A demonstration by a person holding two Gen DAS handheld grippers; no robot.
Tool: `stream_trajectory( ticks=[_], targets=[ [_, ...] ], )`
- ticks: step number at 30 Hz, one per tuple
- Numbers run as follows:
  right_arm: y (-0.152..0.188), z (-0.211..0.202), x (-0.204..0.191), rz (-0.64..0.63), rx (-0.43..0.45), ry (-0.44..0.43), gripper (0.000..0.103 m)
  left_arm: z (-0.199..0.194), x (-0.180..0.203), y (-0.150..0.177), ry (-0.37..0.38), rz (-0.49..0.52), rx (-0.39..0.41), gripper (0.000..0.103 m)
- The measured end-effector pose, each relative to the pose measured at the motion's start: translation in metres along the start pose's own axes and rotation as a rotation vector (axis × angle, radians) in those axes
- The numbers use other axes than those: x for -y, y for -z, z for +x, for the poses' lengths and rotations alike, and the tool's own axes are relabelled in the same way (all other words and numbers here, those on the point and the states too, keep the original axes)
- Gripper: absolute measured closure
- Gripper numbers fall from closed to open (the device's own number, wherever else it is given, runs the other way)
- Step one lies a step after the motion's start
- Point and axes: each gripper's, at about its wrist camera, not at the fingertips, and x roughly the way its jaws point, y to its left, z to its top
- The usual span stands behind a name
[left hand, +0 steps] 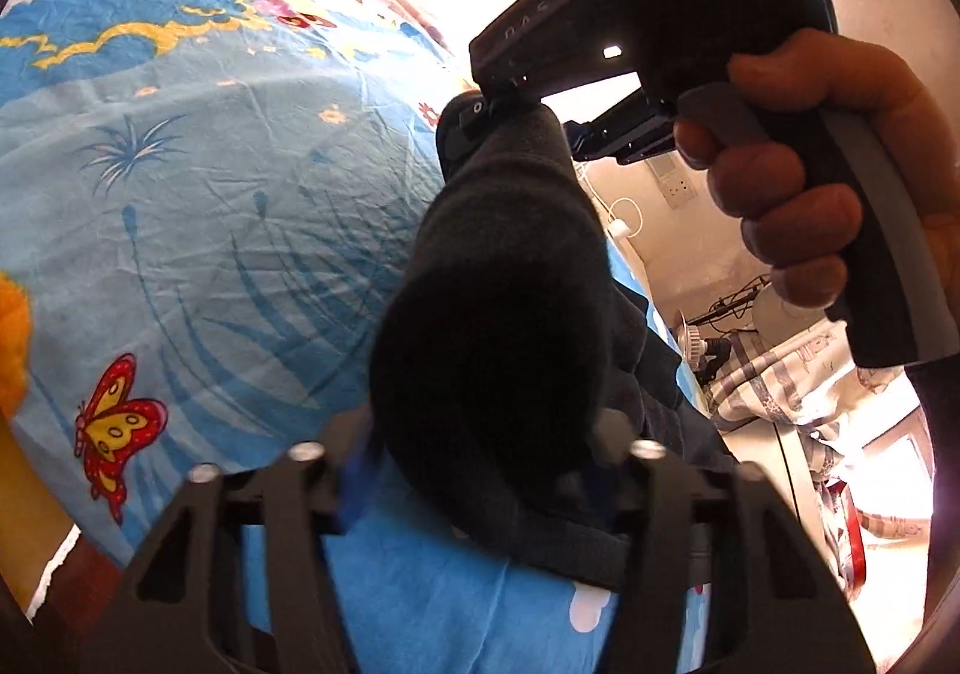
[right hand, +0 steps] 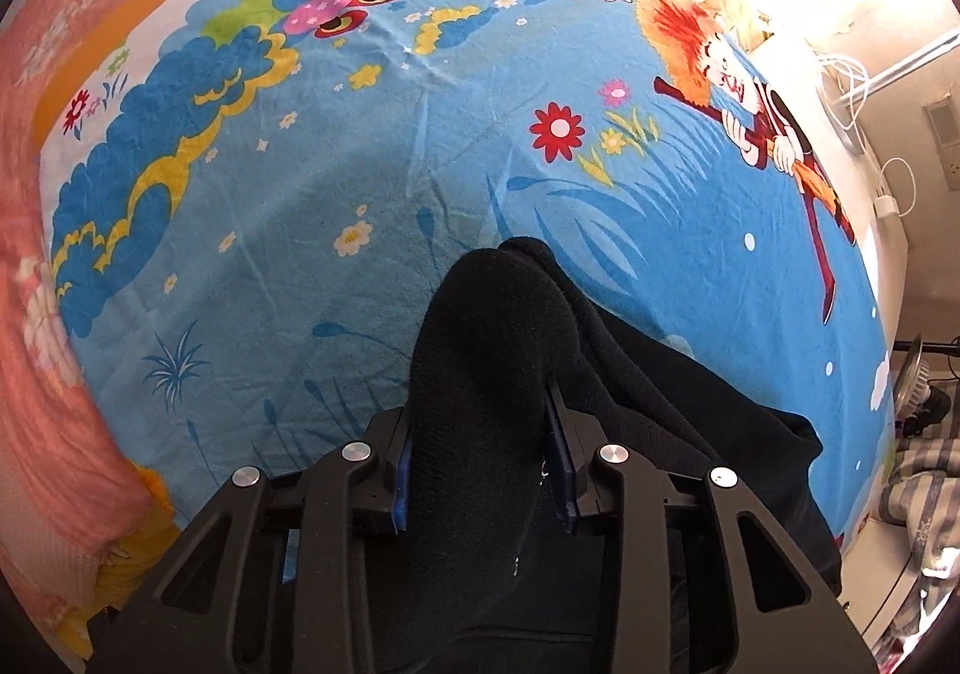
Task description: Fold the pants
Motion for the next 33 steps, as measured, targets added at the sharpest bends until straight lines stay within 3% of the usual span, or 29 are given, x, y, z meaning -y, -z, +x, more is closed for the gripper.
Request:
stream_trajectory(
  ticks=[3,10,16,24,33],
  targets=[
    [0.006,-0.025,0.025,0.048,0.041,-0.089,0.071,-0.012,0.024,-0.004,-0.001,0.082,0.037,0.072],
    [0.037,-0.098,0.095,0.135,0.182,-0.221,0.072,-0.035,0.108,-0.008,-0.041,0.326,0.115,0.073],
    [0.084,-0.148,0.164,0.177,0.275,-0.235,0.073,-0.036,0.203,0.001,-0.075,0.546,0.159,0.074],
    [0.159,-0.157,0.262,0.269,0.306,-0.215,0.074,-0.010,0.312,0.060,-0.112,0.845,0.176,0.074],
    [0.241,-0.113,0.355,0.394,0.322,-0.223,0.075,0.062,0.392,0.159,-0.207,1.191,0.146,0.073]
  ],
)
